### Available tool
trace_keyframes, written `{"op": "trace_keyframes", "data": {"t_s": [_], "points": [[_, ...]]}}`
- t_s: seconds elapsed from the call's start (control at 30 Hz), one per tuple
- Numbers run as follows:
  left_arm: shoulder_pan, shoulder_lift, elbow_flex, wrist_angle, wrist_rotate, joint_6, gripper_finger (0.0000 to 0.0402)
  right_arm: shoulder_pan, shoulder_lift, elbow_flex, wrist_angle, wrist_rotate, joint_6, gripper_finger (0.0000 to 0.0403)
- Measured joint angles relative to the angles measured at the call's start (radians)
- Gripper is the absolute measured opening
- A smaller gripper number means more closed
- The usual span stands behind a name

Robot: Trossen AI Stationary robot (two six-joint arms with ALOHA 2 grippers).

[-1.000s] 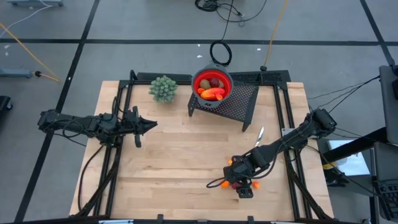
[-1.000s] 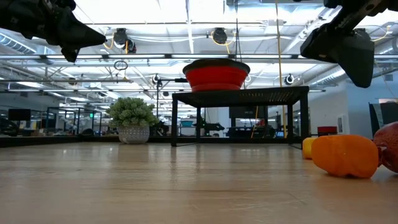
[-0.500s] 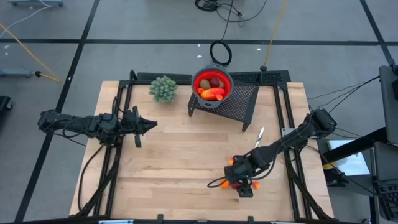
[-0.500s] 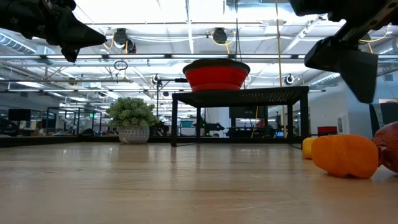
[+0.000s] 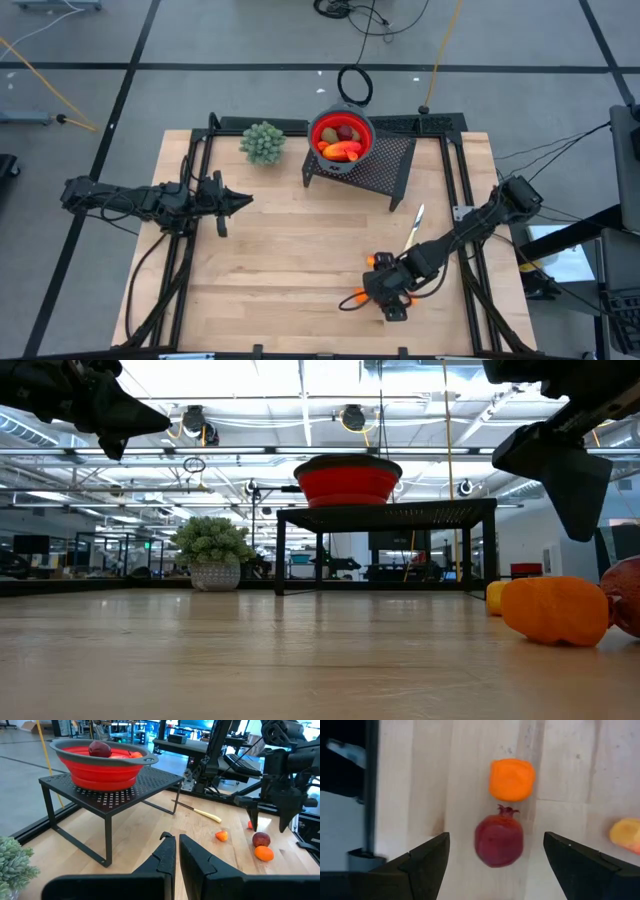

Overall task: Pick & Place Fruit
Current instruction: Put the pomegranate into the red strainer bowl

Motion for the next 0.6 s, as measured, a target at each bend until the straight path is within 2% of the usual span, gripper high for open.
{"op": "trace_keyframes", "data": {"t_s": [0.1, 0.6], "points": [[0.000, 0.000, 0.000, 0.000, 0.000, 0.000, 0.0021, 0.012, 0.000, -0.010, 0.002, 0.031, 0.001, 0.0313], [0.000, 0.000, 0.000, 0.000, 0.000, 0.000, 0.0021, 0.012, 0.000, -0.143, 0.173, 0.031, 0.000, 0.0313]]}}
